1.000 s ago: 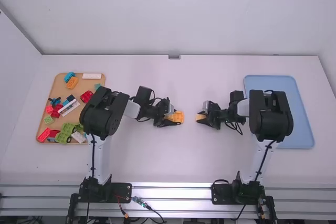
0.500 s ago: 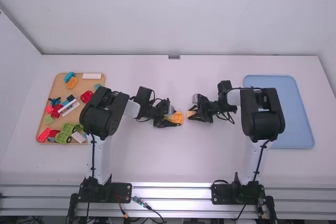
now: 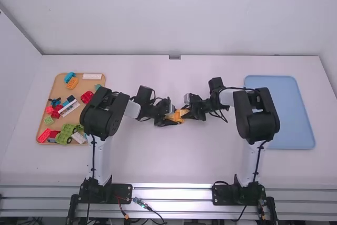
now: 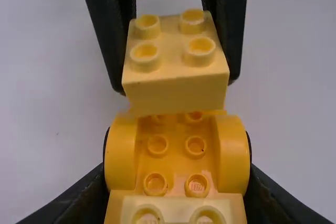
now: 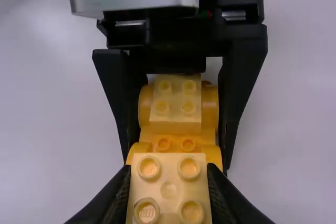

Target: Assemble lego blocks to make yellow taxi

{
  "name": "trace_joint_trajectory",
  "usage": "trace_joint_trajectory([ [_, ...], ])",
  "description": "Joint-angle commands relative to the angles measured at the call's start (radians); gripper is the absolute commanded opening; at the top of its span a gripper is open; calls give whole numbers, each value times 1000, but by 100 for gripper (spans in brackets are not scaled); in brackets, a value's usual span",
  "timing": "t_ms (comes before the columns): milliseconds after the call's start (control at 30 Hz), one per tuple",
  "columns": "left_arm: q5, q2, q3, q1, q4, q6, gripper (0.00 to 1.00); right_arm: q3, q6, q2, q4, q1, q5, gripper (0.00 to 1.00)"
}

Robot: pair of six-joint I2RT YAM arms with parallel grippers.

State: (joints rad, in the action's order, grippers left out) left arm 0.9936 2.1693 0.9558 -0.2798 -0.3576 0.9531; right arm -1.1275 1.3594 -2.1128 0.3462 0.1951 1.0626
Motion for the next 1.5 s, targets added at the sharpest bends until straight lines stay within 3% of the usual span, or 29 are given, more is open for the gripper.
trace_joint_trajectory([
  [0,-35,13,0,-3,4,5,45,-18,-21,25,-1,16,6,30],
  [133,-37,13,0,-3,-11,-1,46,-18,-31,25,-20,45,-7,26],
  [267,-42,13,0,-3,-44,-48,46,-17,-184,25,-116,76,-94,25],
  [600,-42,13,0,-3,-43,-44,46,-13,-205,25,-167,85,-116,20],
  [967,-45,13,0,-2,-51,-44,46,94,-310,25,-389,98,-111,21],
  [1200,-34,13,0,-3,-43,-36,47,93,-344,25,-390,98,-114,28],
  [1467,-11,13,-1,-3,-35,-36,43,94,-297,25,-354,107,-123,28],
])
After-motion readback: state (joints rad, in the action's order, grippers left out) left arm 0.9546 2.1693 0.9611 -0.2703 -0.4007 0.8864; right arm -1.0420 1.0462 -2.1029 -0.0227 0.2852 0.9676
